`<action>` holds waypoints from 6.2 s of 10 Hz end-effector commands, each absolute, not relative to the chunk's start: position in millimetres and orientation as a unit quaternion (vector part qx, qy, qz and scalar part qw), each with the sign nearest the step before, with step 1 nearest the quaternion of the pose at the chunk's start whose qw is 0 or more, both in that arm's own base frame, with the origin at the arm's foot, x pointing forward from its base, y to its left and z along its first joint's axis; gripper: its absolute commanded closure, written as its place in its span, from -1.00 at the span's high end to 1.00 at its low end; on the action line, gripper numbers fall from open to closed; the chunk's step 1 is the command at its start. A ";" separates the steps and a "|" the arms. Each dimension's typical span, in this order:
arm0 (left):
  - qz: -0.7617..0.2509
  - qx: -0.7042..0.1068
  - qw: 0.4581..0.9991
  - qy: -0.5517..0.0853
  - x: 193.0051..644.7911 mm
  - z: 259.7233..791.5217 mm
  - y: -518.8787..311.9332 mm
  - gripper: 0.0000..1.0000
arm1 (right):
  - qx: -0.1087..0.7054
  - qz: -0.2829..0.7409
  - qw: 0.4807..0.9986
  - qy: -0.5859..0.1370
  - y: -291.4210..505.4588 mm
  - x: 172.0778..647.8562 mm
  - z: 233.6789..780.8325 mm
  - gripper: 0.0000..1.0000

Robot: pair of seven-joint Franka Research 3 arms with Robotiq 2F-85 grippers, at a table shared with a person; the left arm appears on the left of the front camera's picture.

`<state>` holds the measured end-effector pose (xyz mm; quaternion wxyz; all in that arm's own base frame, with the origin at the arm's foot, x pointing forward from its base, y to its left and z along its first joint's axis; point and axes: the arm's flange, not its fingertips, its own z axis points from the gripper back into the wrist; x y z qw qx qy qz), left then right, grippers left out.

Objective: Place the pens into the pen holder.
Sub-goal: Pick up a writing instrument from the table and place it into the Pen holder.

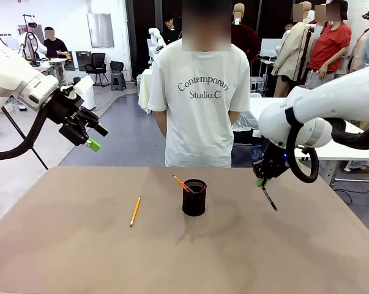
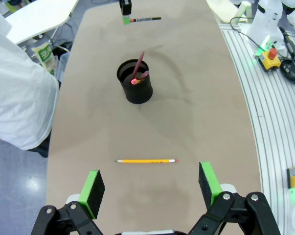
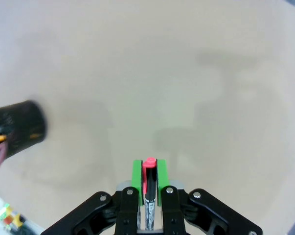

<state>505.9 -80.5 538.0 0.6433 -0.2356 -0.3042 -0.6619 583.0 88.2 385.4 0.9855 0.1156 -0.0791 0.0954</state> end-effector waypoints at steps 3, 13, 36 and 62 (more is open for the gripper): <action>-0.658 -0.235 0.648 -0.303 505.4 540.7 -81.2 1.00 | 0.229 0.254 0.929 -0.142 81.0 557.4 415.7 -1.00; -0.658 -0.235 0.648 -0.303 505.4 540.7 -81.2 1.00 | 0.257 0.328 0.870 -0.264 91.8 543.1 440.2 -1.00; -0.658 -0.235 0.648 -0.303 505.4 540.7 -81.2 1.00 | 0.483 0.443 0.570 -0.496 118.4 534.4 469.1 -1.00; -0.658 -0.235 0.648 -0.303 505.4 540.7 -81.2 1.00 | 0.578 0.529 0.448 -0.431 167.8 617.1 343.1 -1.00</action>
